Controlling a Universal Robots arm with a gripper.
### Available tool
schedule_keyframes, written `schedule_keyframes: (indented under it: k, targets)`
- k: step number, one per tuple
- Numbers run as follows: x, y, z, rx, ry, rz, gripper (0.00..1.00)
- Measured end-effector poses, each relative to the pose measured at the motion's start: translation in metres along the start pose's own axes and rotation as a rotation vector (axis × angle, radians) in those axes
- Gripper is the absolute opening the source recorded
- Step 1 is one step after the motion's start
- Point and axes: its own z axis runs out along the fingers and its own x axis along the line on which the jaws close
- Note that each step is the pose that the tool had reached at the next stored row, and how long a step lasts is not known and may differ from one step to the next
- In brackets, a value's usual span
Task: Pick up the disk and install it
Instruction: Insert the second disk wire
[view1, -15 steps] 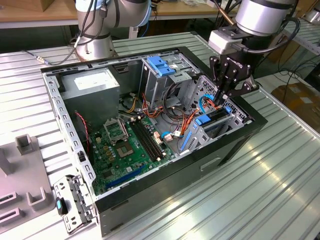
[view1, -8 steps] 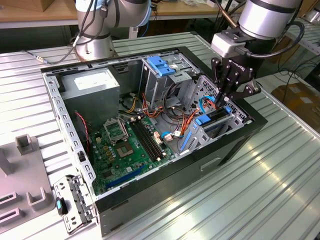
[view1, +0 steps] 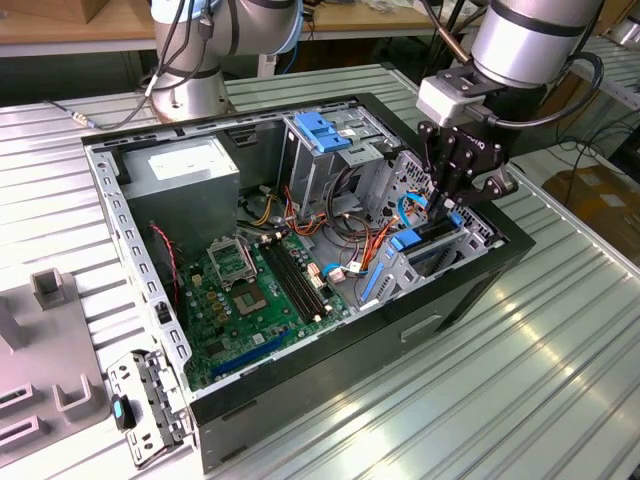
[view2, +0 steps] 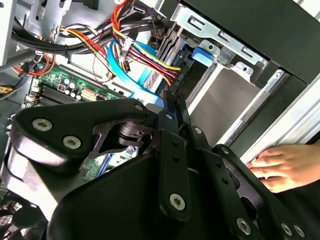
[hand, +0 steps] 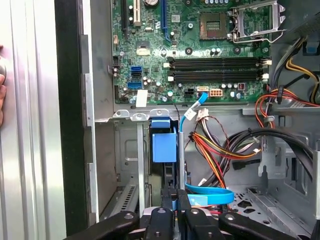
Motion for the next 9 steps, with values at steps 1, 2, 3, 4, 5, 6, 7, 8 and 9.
schedule_keyframes:
  k: [1,2,3,4,5,6,7,8,9]
  targets:
    - [0.0006,0.0001,0.0003,0.0004,-0.0009,-0.004,0.16]
    - [0.0012,0.0002,0.0007,0.0007,-0.0018,-0.007,0.16]
    - [0.0017,0.0002,0.0012,0.0009,-0.0026,-0.01,0.16]
    - [0.0023,0.0003,0.0017,0.0011,-0.0034,-0.012,0.16]
    - [0.0029,0.0003,0.0021,0.0014,-0.0041,-0.014,0.16]
    - [0.0035,0.0003,0.0025,0.0017,-0.0049,-0.016,0.16]
    - [0.004,0.0004,0.0029,0.0018,-0.006,-0.017,0.16]
    - [0.0045,0.0004,0.0032,0.0019,-0.007,-0.018,0.16]
    - [0.005,0.0005,0.004,0.002,-0.0085,-0.02,0.16]
